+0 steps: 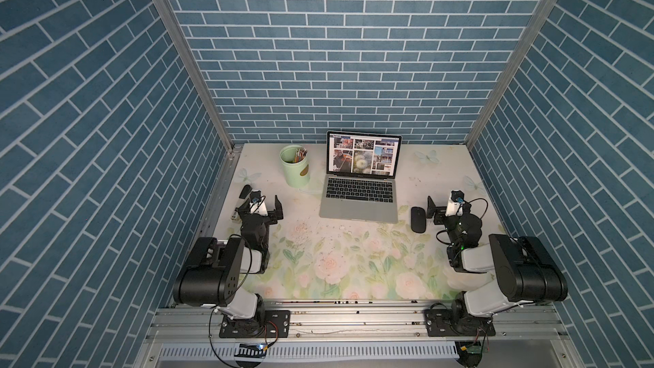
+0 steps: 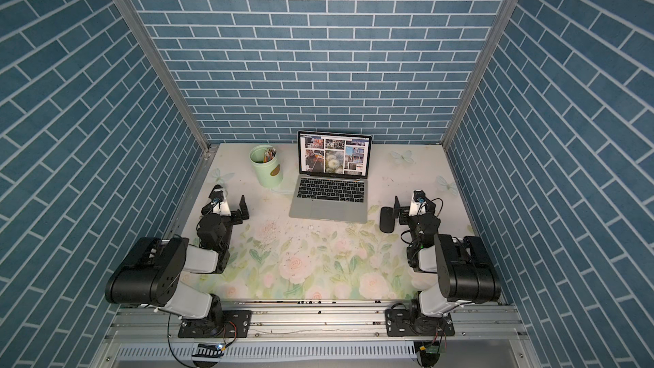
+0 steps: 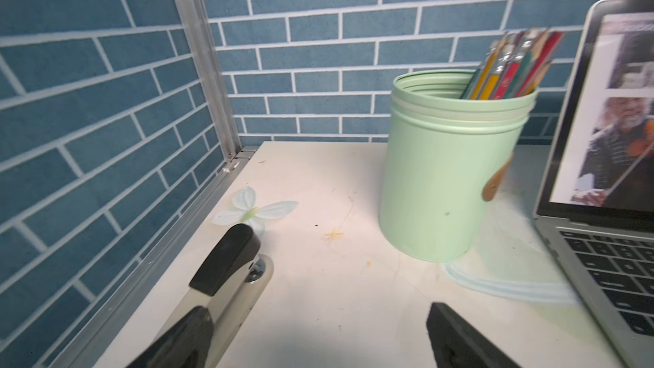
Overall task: Remove the wireless mouse receiver from the laptop
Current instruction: Reset both arms
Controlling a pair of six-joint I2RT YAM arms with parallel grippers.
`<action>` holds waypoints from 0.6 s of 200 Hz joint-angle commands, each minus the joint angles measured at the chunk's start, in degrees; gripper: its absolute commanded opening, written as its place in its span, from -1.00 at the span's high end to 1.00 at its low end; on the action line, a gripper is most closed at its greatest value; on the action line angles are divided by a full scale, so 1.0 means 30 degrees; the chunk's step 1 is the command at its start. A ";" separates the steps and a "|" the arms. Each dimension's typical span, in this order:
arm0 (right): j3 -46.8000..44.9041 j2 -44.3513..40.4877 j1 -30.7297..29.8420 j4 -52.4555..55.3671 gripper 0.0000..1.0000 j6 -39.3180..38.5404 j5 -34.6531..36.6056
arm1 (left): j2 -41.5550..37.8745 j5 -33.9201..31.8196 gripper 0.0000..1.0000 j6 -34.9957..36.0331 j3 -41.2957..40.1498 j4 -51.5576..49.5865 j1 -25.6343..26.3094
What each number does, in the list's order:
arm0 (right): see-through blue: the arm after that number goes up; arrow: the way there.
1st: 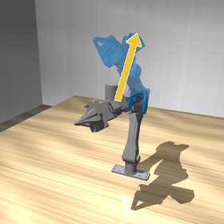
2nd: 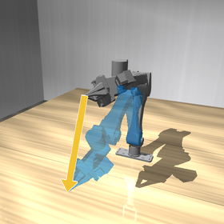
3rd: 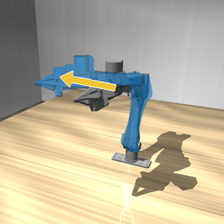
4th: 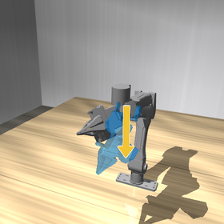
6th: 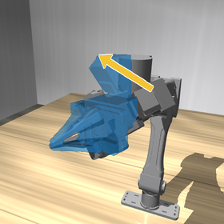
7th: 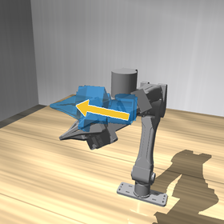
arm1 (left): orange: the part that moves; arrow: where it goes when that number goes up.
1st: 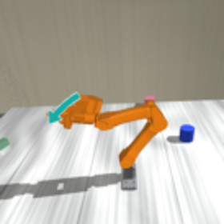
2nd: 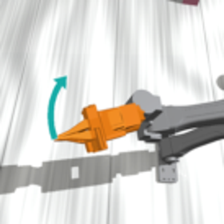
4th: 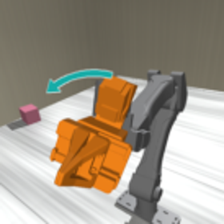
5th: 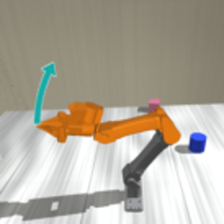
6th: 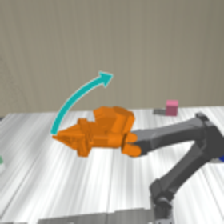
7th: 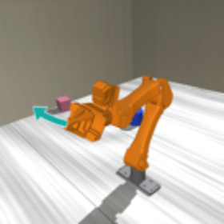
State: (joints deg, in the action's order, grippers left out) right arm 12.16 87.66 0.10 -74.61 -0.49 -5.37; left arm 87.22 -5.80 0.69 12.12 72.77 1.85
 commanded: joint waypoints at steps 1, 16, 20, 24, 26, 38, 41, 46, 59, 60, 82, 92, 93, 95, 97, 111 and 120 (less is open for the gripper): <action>-0.0022 0.0077 -0.0096 0.0021 -1.00 -0.0495 -0.0203 | 0.0146 0.1172 -0.99 -0.0229 -0.0238 0.1159 -0.0116; -0.0012 0.0075 -0.0083 0.0024 -1.00 -0.0481 -0.0204 | 0.0160 0.1174 -0.99 -0.0229 -0.0243 0.1138 -0.0105; -0.0019 0.0059 -0.0067 0.0040 -1.00 -0.0481 -0.0204 | 0.0086 0.1187 -0.99 -0.0229 -0.0234 0.1025 -0.0109; -0.0012 0.0086 -0.0072 0.0027 -1.00 -0.0481 -0.0204 | 0.0081 0.1144 -0.99 -0.0222 -0.0178 0.0932 -0.0093; -0.0012 0.0080 -0.0086 0.0026 -1.00 -0.0481 -0.0204 | 0.0093 0.1122 -0.99 -0.0228 -0.0196 0.0995 -0.0090; -0.0011 0.0072 -0.0081 0.0030 -1.00 -0.0484 -0.0203 | 0.0066 0.1180 -0.99 -0.0218 -0.0223 0.0978 -0.0089; -0.0008 0.0081 -0.0075 0.0026 -1.00 -0.0481 -0.0203 | 0.0094 0.1174 -0.99 -0.0228 -0.0219 0.1005 -0.0103; -0.0011 0.0069 -0.0088 0.0026 -1.00 -0.0495 -0.0204 | 0.0133 0.1173 -0.99 -0.0229 -0.0239 0.1092 -0.0096; -0.0011 0.0076 -0.0100 0.0026 -1.00 -0.0481 -0.0204 | 0.0121 0.1174 -0.99 -0.0229 -0.0218 0.1021 -0.0088; -0.0011 0.0077 -0.0096 0.0040 -1.00 -0.0481 -0.0204 | 0.0099 0.1173 -0.99 -0.0229 -0.0210 0.1023 -0.0103; -0.0011 0.0071 -0.0068 0.0028 -1.00 -0.0482 -0.0204 | 0.0117 0.1201 -0.99 -0.0244 -0.0202 0.1023 -0.0113; -0.0010 0.0065 -0.0086 0.0040 -1.00 -0.0495 -0.0202 | 0.0102 0.1258 -0.99 -0.0287 -0.0164 0.0911 -0.0139; 0.0004 0.0057 -0.0089 0.0033 -1.00 -0.0488 -0.0203 | 0.0119 0.1274 -0.99 -0.0288 -0.0168 0.0910 -0.0143; -0.0008 0.0073 -0.0083 0.0028 -1.00 -0.0482 -0.0203 | 0.0109 0.1279 -0.99 -0.0288 -0.0157 0.0909 -0.0146; -0.0011 0.0098 -0.0089 0.0026 -1.00 -0.0481 -0.0204 | 0.0129 0.1287 -0.99 -0.0288 -0.0169 0.0909 -0.0147; -0.0011 0.0089 -0.0090 0.0050 -1.00 -0.0481 -0.0204 | 0.0111 0.1290 -0.99 -0.0288 -0.0158 0.0930 -0.0147; -0.0011 0.0067 -0.0094 0.0026 -1.00 -0.0482 -0.0204 | 0.0085 0.1271 -0.99 -0.0288 -0.0172 0.0938 -0.0143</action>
State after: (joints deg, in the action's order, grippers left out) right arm 12.16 87.66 0.01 -74.61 -0.49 -5.41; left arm 87.22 -2.50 0.40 12.08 74.46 1.76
